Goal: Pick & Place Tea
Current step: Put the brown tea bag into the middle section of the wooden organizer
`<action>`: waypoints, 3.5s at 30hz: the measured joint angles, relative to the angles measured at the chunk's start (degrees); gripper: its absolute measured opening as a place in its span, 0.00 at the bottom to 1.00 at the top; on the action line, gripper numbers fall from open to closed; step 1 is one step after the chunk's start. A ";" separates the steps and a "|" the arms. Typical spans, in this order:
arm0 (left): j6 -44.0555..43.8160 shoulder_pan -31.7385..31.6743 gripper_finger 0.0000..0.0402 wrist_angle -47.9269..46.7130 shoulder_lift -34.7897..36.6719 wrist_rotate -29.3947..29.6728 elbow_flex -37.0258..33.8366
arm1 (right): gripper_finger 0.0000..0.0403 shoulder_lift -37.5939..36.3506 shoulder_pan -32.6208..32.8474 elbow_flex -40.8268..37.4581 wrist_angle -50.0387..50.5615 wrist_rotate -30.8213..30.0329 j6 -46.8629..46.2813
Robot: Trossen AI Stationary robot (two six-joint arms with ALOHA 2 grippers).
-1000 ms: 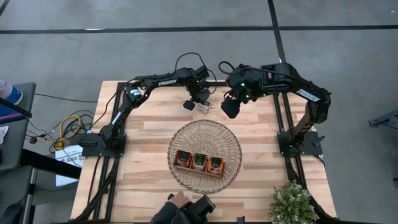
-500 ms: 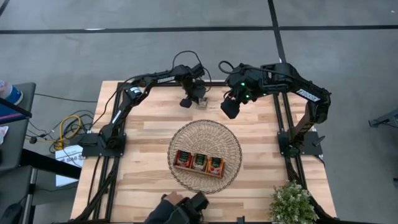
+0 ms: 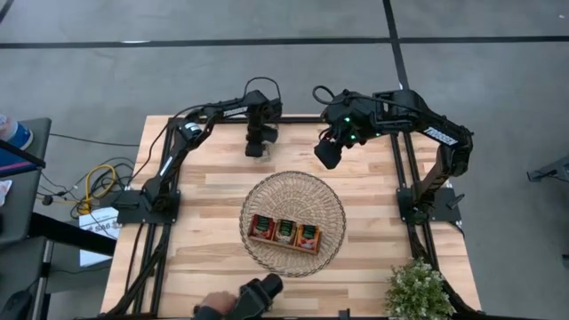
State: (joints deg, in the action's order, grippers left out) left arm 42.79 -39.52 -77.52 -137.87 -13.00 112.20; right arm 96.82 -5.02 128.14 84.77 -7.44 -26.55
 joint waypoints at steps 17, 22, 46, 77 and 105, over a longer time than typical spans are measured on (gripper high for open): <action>-23.39 -2.99 0.00 -5.69 8.73 2.58 -0.06 | 0.62 0.00 4.26 0.00 -0.65 -3.38 1.07; -26.25 -3.24 0.00 1.36 19.76 -1.38 -7.20 | 0.62 -0.02 5.50 0.00 -0.63 -6.67 1.75; -41.02 0.23 0.30 41.51 44.69 2.45 -40.68 | 0.62 -0.02 2.37 0.02 -8.71 -7.86 12.57; -48.62 2.90 0.59 41.04 26.89 10.19 -40.57 | 0.62 0.02 0.35 0.02 -7.69 -7.45 10.47; -44.91 6.30 0.03 38.72 29.27 22.91 -41.11 | 0.62 -0.05 -1.13 0.02 -6.66 -7.52 11.56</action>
State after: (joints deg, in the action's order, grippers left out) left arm -2.12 -33.22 -38.81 -108.60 9.91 71.10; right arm 96.77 -6.15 128.16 78.11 -14.97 -14.98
